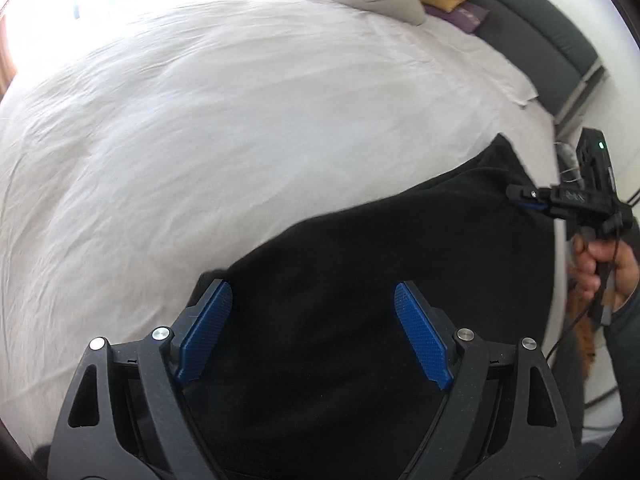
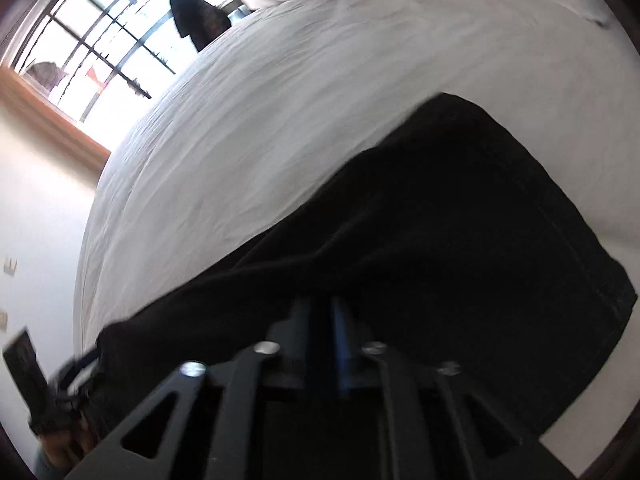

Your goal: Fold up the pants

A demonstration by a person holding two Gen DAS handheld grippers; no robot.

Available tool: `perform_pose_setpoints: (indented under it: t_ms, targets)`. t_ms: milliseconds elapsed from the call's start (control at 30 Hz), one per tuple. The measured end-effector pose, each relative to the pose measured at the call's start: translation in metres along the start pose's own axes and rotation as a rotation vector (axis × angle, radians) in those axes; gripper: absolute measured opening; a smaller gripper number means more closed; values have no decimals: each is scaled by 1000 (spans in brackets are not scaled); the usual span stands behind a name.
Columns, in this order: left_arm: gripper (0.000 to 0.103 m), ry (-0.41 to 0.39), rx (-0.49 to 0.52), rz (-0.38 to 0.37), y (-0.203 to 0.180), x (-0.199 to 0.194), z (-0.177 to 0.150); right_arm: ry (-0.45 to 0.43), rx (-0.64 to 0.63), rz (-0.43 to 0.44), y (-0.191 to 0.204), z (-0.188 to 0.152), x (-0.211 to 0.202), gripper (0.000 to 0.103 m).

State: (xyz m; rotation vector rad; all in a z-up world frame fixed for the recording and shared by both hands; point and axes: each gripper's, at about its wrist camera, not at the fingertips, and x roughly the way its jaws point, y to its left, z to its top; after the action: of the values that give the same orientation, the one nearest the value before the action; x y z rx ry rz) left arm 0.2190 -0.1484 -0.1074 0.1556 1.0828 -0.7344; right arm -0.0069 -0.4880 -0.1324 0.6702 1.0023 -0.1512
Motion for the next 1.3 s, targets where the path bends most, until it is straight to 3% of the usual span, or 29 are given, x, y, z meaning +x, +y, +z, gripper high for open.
perform_pose_setpoints:
  t_ms: [33,67,133,200,267,433,500,567,600,667,767,833,867,900,933,967,1067,1133,1200,1267,1300]
  targets:
    - [83,1,15,-16,-1,-1,1,4,-26,36,6,-4,-4,50]
    - [83,10,36,-40,-2,-1,2,7,-61,88,14,-10,-7,54]
    - [81,80,99,-60,-8,11,1,20,-96,102,20,-18,-6,55]
    - [80,124,167,44,-13,28,2,26,-99,83,14,-23,4,55]
    - [81,110,173,81,-13,35,12,2,-73,100,7,-22,7,55]
    - [81,43,10,281,26,41,45,-9,-111,-16,10,-13,2,55]
    - [80,19,-11,403,34,30,47,-12,-107,-58,6,-21,-8,55]
    - [80,-24,-1,462,34,13,43,-18,-87,-82,3,-30,-23,55]
    - [80,-59,-6,460,33,-1,40,-22,-74,-73,2,-33,-30,55]
    - [80,-153,-27,355,25,-36,27,-38,-57,19,4,-41,-44,55]
    - [80,-127,25,225,-4,-43,6,-38,-139,181,29,-56,-52,62]
    - [81,-80,93,224,-21,-30,-9,-4,-198,181,38,-62,-40,65]
    - [81,-33,112,243,-25,-16,-19,40,-186,142,33,-65,-26,64]
    - [81,14,104,260,-21,-4,-27,63,-151,119,24,-66,-17,59]
    - [81,37,85,260,-15,2,-35,56,-124,125,16,-66,-15,45]
    - [81,28,60,245,-9,2,-41,45,-103,119,7,-69,-21,37]
    - [81,10,22,290,-4,-15,-46,44,-129,11,-2,-71,-36,37]
    - [81,-45,36,254,-16,-37,-52,45,-130,-52,-3,-55,-40,38]
    - [81,-64,69,200,-37,-46,-59,8,-124,-1,3,-55,-57,44]
    - [81,-30,121,195,-56,-37,-69,-4,-151,120,22,-55,-59,55]
    - [81,-5,136,199,-60,-27,-77,16,-161,153,31,-55,-53,56]
